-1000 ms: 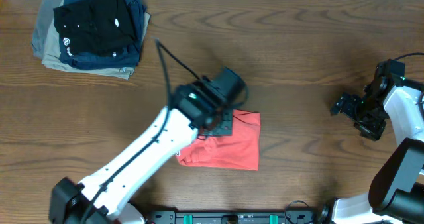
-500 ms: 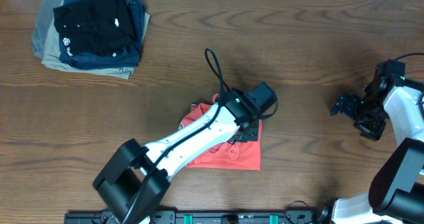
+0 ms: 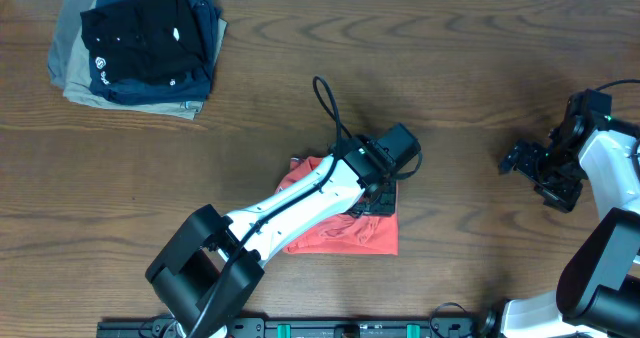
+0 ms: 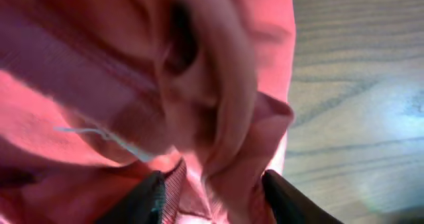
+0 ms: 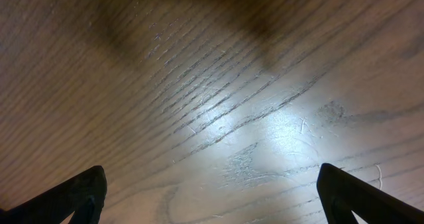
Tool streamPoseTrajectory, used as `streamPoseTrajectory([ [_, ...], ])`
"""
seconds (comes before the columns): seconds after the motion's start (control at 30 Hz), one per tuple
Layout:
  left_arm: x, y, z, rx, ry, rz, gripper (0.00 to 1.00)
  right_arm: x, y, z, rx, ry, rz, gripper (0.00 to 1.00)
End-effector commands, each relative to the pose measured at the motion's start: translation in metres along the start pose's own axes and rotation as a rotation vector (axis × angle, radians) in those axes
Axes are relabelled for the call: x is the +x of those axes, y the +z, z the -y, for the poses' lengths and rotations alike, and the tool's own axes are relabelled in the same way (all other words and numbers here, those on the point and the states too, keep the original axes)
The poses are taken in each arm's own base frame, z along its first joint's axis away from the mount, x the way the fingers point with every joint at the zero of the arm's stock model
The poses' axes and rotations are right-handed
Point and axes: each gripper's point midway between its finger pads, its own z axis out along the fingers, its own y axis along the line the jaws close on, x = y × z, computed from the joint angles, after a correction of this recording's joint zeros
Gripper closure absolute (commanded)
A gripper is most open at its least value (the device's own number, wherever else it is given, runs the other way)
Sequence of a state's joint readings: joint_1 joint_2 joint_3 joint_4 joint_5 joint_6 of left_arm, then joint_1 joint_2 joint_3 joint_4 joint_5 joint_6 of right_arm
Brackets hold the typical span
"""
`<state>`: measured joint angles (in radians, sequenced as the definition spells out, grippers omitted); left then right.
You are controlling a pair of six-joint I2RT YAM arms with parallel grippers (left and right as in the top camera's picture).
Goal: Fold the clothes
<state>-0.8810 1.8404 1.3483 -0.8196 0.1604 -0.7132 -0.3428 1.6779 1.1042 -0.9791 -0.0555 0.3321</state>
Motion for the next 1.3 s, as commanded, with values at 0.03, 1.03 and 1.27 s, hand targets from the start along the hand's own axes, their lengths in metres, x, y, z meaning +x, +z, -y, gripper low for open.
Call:
streamPoseTrajectory([
  [0.03,0.011,-0.001,0.007,0.043,0.024,-0.051,0.51,-0.005,-0.003,-0.001,-0.005,-0.005,0.012,0.01],
  [1.03,0.015,-0.103,-0.083,-0.068,-0.037,0.021,0.13,-0.005,-0.003,-0.001,-0.005,-0.005,0.012,0.01],
  [1.27,0.026,-0.064,-0.063,-0.005,0.007,-0.081,0.12,-0.005,-0.003,-0.001,-0.005,-0.005,0.012,0.01],
])
